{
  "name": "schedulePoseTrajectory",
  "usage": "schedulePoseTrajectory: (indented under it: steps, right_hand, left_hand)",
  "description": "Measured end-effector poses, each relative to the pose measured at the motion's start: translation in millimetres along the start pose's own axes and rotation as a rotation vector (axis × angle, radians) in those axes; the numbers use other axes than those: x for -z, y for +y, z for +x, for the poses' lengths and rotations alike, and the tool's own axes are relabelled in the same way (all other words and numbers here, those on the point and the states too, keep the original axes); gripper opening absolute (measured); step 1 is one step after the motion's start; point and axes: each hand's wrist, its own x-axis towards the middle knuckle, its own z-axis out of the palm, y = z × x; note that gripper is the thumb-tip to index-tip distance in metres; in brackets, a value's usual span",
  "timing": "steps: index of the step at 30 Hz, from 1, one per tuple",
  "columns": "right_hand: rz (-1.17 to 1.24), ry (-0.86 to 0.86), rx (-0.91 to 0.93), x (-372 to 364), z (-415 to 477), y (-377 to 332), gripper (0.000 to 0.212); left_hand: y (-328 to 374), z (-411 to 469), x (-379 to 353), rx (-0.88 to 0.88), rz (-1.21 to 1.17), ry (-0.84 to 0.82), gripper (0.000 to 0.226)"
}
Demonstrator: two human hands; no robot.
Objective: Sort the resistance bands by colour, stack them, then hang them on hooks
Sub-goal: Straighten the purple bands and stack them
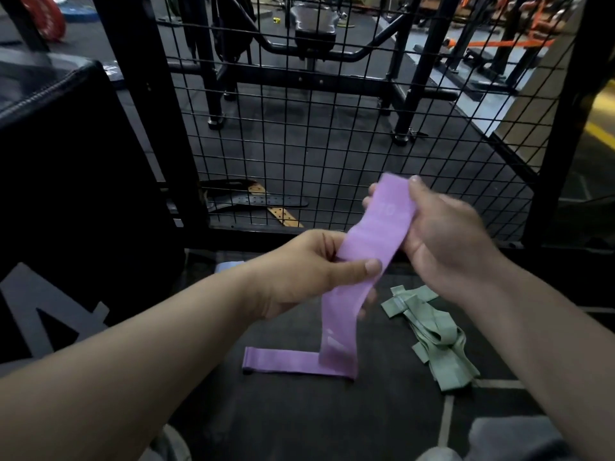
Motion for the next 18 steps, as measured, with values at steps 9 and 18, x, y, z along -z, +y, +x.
schedulePoseTrajectory:
  steps: [9,18]
  right_hand:
    - [-0.296,-0.539,-0.516,0,-12,14,0.083]
    - [-0.437,-0.327,-0.232,-1,-13,20,0.015]
  left_hand:
    - [27,8,17,-0.109,-0.477,0.442,0.026]
    - [34,8,39,-0.116,-0.634,0.779,0.021]
